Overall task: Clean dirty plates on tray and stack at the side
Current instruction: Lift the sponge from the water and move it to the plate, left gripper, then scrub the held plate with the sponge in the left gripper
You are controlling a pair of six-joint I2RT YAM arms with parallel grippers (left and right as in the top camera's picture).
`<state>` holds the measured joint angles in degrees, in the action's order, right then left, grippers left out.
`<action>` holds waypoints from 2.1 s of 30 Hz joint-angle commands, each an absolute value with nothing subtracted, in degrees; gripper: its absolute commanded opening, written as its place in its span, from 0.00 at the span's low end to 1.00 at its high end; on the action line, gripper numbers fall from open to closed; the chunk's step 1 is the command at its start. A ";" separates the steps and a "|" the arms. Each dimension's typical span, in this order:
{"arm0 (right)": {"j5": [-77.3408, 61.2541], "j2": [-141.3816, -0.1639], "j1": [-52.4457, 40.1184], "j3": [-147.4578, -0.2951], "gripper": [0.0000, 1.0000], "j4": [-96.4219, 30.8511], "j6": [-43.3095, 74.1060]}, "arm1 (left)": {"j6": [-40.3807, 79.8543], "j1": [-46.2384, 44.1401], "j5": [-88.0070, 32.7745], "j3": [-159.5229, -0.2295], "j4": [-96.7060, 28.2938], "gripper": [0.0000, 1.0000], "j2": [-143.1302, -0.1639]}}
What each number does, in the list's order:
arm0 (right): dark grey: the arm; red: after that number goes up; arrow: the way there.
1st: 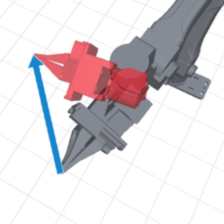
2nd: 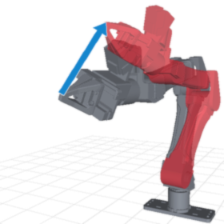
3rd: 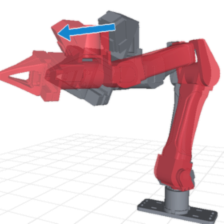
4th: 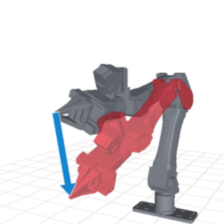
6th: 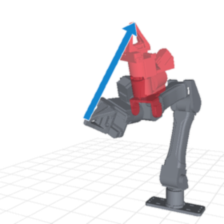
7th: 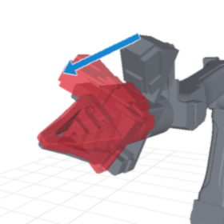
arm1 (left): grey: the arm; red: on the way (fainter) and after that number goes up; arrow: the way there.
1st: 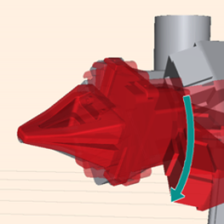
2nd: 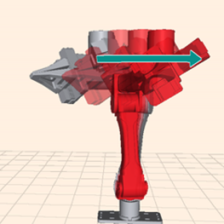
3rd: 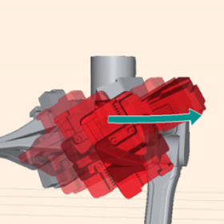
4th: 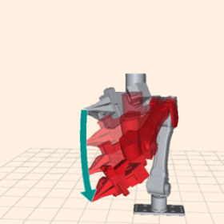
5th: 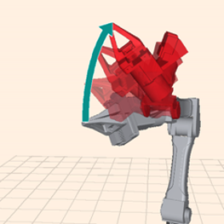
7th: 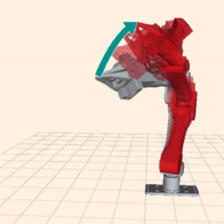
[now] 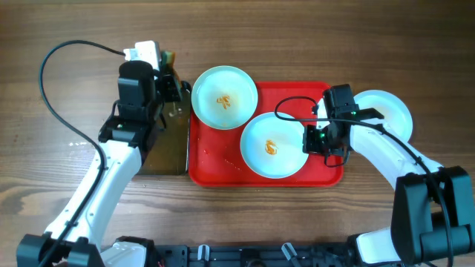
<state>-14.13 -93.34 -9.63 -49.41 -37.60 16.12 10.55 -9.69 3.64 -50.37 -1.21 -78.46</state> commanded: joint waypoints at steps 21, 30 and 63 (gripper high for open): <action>-15.05 -94.19 -9.91 -49.04 0.04 -37.10 15.00 | 14.59 -9.85 2.37 -50.89 -25.17 0.04 -87.77; -15.07 -94.19 -9.91 -49.04 0.04 -36.67 15.00 | 15.66 -9.89 -21.63 -50.92 -23.22 0.04 -84.31; -15.05 -94.21 -9.91 -49.04 0.04 -36.69 15.00 | 43.72 -38.98 -23.27 -50.92 5.02 0.04 -109.21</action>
<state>-14.15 -93.69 -9.67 -49.19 -36.82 16.12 43.64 -39.31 -27.29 -51.00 6.66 -108.12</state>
